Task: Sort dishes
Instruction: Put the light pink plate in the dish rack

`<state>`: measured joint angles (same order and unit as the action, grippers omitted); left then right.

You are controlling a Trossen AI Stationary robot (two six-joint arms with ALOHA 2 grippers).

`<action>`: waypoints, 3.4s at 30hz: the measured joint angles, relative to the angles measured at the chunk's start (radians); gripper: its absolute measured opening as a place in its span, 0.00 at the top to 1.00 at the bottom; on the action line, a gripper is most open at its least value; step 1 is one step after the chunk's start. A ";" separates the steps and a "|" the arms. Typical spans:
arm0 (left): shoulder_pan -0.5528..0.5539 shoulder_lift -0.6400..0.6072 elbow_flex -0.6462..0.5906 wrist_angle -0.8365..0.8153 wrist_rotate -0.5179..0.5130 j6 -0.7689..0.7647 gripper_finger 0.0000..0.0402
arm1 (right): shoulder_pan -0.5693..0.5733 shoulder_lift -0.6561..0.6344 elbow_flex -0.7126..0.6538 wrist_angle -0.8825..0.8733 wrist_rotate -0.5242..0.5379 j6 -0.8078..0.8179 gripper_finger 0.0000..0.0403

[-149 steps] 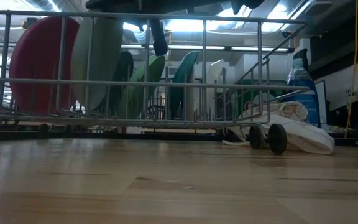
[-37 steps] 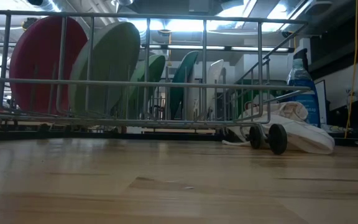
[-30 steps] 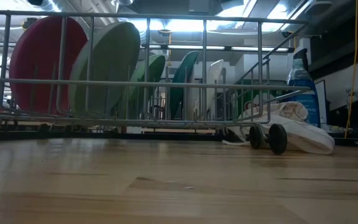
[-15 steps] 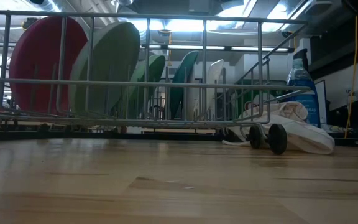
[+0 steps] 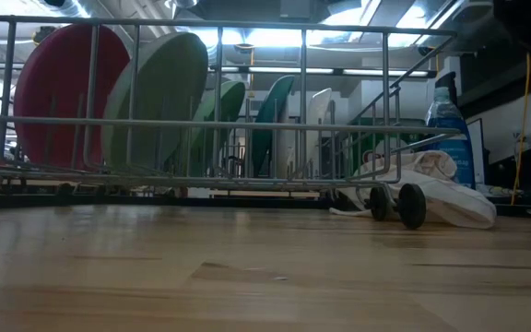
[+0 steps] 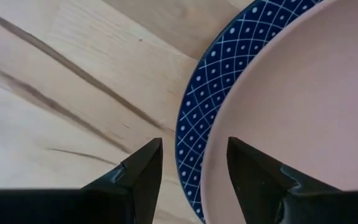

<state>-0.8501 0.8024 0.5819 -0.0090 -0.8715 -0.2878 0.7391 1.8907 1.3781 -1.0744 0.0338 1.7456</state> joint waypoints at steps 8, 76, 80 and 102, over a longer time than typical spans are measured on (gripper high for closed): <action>0.000 0.000 0.000 0.000 0.000 0.000 0.54 | 0.000 0.007 0.000 -0.038 0.001 -0.003 0.55; 0.001 0.000 0.001 -0.001 0.000 0.000 0.54 | -0.041 -0.025 0.958 -0.496 0.479 -0.382 0.99; 0.001 0.000 0.001 0.000 0.000 0.000 0.54 | -0.082 -0.025 0.972 -0.485 0.540 -0.505 0.99; 0.001 0.000 0.001 0.001 0.000 -0.011 0.54 | -0.430 -0.024 0.781 0.115 0.297 -1.142 0.99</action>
<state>-0.8494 0.8021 0.5827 -0.0082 -0.8715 -0.2992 0.3096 1.8671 2.1592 -0.9597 0.3313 0.6036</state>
